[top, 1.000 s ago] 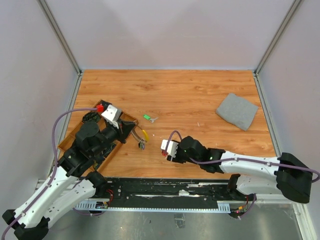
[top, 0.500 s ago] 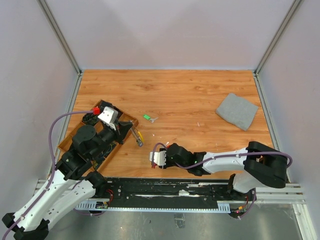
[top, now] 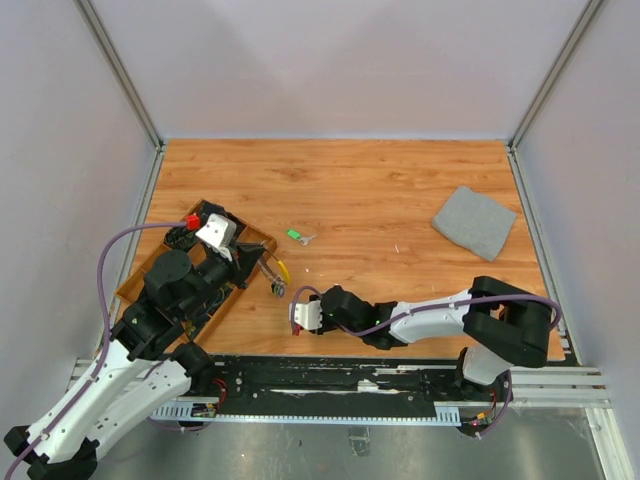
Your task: Put the keys on the keyring
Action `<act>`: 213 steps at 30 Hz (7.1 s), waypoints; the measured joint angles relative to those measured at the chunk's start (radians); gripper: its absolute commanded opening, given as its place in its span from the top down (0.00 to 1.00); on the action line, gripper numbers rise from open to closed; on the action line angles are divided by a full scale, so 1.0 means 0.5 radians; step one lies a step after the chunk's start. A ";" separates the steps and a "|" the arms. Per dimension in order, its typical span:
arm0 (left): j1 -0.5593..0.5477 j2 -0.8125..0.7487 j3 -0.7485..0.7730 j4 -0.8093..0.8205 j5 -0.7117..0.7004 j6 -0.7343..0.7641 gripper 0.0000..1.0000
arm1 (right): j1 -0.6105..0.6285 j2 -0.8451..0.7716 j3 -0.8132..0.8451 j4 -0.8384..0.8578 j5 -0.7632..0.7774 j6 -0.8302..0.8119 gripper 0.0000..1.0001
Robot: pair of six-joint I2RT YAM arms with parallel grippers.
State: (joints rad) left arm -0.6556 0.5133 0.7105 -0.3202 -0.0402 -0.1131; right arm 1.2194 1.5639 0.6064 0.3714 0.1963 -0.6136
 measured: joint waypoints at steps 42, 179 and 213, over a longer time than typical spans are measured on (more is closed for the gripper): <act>0.000 0.004 -0.011 0.008 0.024 0.009 0.99 | 0.002 0.181 0.073 0.024 0.151 0.042 0.99; -1.690 0.845 0.436 0.848 -0.951 1.787 1.00 | -0.546 -1.751 0.649 -0.842 -1.232 0.596 0.99; -1.690 0.845 0.437 0.862 -0.953 1.724 1.00 | -0.546 -1.742 0.649 -0.919 -1.019 0.650 0.99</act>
State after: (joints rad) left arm -1.5005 0.9360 0.9291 0.1108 -0.5167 0.7490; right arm 0.9466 0.6930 0.9310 -0.0883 -0.3130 -0.2886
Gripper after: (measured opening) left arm 0.012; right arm 0.009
